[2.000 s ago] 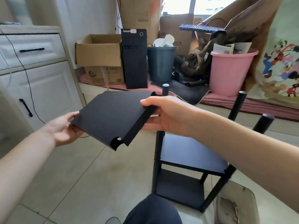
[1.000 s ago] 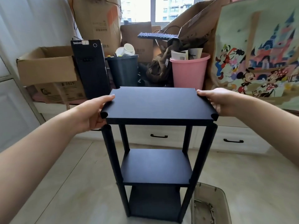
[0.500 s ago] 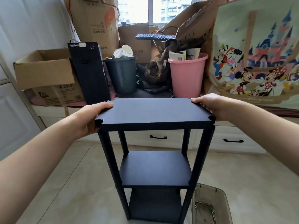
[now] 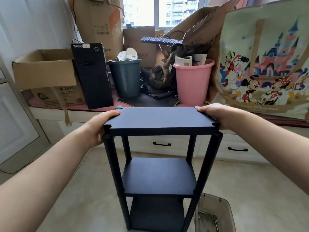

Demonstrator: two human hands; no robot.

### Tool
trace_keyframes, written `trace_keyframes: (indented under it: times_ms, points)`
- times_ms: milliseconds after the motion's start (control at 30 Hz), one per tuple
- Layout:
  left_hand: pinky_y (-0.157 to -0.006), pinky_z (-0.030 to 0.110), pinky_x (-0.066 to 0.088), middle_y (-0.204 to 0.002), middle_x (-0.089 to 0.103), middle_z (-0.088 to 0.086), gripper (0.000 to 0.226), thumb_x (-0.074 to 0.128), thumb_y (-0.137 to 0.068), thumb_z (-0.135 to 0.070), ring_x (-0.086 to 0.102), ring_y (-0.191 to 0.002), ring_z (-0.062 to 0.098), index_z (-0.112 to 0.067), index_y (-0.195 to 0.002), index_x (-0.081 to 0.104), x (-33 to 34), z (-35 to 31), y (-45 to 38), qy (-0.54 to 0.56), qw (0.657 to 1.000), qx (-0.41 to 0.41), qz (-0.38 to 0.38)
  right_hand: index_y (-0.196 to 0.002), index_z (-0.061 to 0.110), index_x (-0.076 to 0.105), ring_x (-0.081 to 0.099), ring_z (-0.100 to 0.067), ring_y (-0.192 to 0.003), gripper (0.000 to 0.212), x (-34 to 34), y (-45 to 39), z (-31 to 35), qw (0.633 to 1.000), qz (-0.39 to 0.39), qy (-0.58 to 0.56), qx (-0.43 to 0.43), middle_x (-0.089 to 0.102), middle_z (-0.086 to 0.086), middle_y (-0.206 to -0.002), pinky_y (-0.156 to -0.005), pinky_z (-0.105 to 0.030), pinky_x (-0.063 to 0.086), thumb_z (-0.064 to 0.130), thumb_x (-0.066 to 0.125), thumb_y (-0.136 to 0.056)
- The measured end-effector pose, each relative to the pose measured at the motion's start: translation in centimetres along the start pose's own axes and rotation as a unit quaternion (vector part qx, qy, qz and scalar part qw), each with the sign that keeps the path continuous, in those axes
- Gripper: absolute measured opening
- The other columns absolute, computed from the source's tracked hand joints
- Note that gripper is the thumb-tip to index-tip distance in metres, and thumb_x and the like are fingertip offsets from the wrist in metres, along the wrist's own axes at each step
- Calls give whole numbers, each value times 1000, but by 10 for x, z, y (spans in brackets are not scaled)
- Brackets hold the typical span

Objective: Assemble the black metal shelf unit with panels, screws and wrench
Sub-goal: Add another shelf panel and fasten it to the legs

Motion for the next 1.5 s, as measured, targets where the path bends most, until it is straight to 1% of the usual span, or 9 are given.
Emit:
trace_keyframes:
  times_ms: [333,433,500,633,833,1033,1167,1300,1500]
  points:
    - [-47,23,42,-52,59,-6,25,70,-91,-42,55,-43,9,-20,-103,66,2,-8,-1,-27,999,16,-9,-105,19,69,64,-15,-67,15,-5,-6,0,1000,-1,2,-14,67,-4,-103,-48,-24,49,28,67,-93]
    - [-40,17,46,-49,63,-9,23,72,-91,-40,59,-39,4,-19,-97,65,0,-1,-1,-18,1000,2,-11,-94,17,68,63,-13,-50,10,-3,-4,0,1000,-13,2,-17,64,-1,-86,-37,-17,44,28,68,-93]
    - [-42,16,49,-56,64,-7,26,73,-90,-42,59,-42,5,-18,-95,64,-1,3,-1,-20,1000,0,-14,-101,13,66,59,-15,-56,19,-5,-2,1,999,-34,23,-24,62,-2,-81,-33,-15,40,31,68,-92]
    - [-43,16,48,-57,61,-6,28,72,-90,-44,57,-43,6,-17,-92,64,1,2,-1,-6,1000,4,-1,-109,10,64,58,-15,-60,32,-8,-3,2,996,-56,41,-51,63,-3,-83,-44,-21,44,38,65,-93]
    - [-63,24,42,-77,65,0,33,68,-93,-47,58,-63,14,-14,-97,66,5,2,0,-1,1000,9,22,-81,8,57,56,-13,-37,37,-14,-2,13,992,-94,62,-60,60,-4,-70,-29,-12,34,43,63,-93]
    - [-46,16,51,-69,72,-4,30,66,-95,-43,66,-51,9,-14,-99,69,5,12,-2,13,999,-8,37,-92,6,57,57,-18,-44,35,-11,-1,10,991,-97,75,-51,58,-5,-71,-26,-11,29,40,62,-95]
    - [-43,17,51,-68,74,-3,30,68,-94,-42,68,-50,9,-13,-95,70,3,16,-3,13,999,-8,30,-85,8,55,53,-12,-28,34,-8,-3,9,993,-80,77,-35,58,-5,-70,-29,-14,34,40,61,-96]
    - [-36,16,43,-54,67,-4,29,69,-93,-41,61,-39,9,-13,-86,66,2,17,-4,16,1000,-9,13,-82,9,53,54,-15,-41,37,-8,-4,12,991,-88,103,-20,58,-4,-69,-31,-15,37,43,60,-96]
    - [-37,15,42,-51,63,-6,24,66,-95,-41,58,-38,7,-16,-95,64,6,19,-7,34,999,-6,12,-82,9,52,47,-11,-22,36,-7,-1,11,991,-92,100,-15,55,-4,-67,-28,-15,35,41,58,-97]
Point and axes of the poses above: each hand's wrist, its own y-axis away from the middle knuckle, its own x-axis out of the palm, z = x × y, the point moved 8 cm from there along -y, towards the middle knuckle
